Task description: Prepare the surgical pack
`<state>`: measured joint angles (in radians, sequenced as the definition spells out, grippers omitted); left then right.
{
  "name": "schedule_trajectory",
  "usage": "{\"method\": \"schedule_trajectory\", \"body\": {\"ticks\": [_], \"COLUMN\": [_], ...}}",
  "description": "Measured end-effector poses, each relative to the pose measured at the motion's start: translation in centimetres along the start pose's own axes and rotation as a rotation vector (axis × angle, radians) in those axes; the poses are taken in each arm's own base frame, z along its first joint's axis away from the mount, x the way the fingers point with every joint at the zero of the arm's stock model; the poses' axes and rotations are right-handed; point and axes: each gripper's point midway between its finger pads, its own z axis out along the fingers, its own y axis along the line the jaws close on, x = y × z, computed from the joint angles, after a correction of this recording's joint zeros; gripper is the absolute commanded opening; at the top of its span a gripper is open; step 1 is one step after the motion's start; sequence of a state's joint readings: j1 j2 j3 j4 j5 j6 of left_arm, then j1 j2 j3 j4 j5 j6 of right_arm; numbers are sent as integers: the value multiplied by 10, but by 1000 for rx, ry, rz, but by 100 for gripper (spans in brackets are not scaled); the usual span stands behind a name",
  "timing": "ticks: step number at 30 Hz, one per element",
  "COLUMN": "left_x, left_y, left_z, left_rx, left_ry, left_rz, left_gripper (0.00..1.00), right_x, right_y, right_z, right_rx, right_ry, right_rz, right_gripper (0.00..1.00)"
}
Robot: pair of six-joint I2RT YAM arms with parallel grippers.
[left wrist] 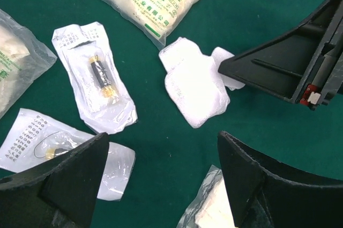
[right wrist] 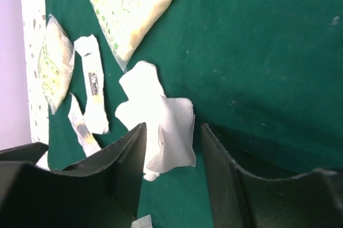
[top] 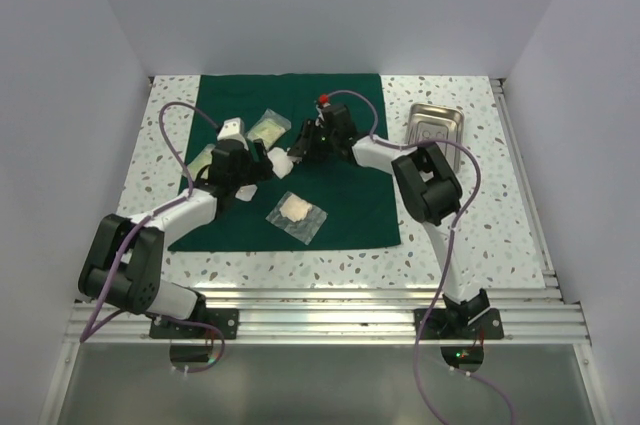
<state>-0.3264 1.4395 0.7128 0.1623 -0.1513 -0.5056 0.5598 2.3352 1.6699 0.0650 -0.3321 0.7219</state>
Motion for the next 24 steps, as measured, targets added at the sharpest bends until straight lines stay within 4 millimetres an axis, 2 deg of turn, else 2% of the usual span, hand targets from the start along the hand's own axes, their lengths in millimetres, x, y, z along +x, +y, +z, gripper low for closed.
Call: {"method": "schedule_trajectory", "body": {"ticks": [1,2,5,7,11,14,16,18,21,24], "left_x": [0,-1,0,-1,0,2,1,0,-1,1], "left_y": [0,-1,-1,-1,-1,-1,-3,-6,-9,-10], "left_z": [0,0,0,0,0,0,0,-1,-1,-1], "left_rx": [1,3,4,4,6,13,22,33,52,59], "left_ry": [-2,-2,-2,-2,-2,1,0,-3,-7,-4], "left_rz": [0,0,0,-1,-1,0,-1,-2,-3,-2], "left_gripper": [85,85,85,85,85,84,84,84,84,84], "right_x": [2,2,2,1,1,-5,-13,-30,-69,-117], "right_y": [0,1,5,5,-1,-6,-8,-11,-18,-40], "right_z": [1,1,1,2,-1,-11,-27,-51,-96,-149], "right_rx": [1,2,2,5,39,68,86,98,109,142], "right_ry": [4,6,7,5,1,-17,-39,-78,-170,-288], "right_rz": [0,-2,-5,-7,-5,-3,-1,6,28,54], "right_gripper": [42,31,10,1,0,0,0,0,0,0]}}
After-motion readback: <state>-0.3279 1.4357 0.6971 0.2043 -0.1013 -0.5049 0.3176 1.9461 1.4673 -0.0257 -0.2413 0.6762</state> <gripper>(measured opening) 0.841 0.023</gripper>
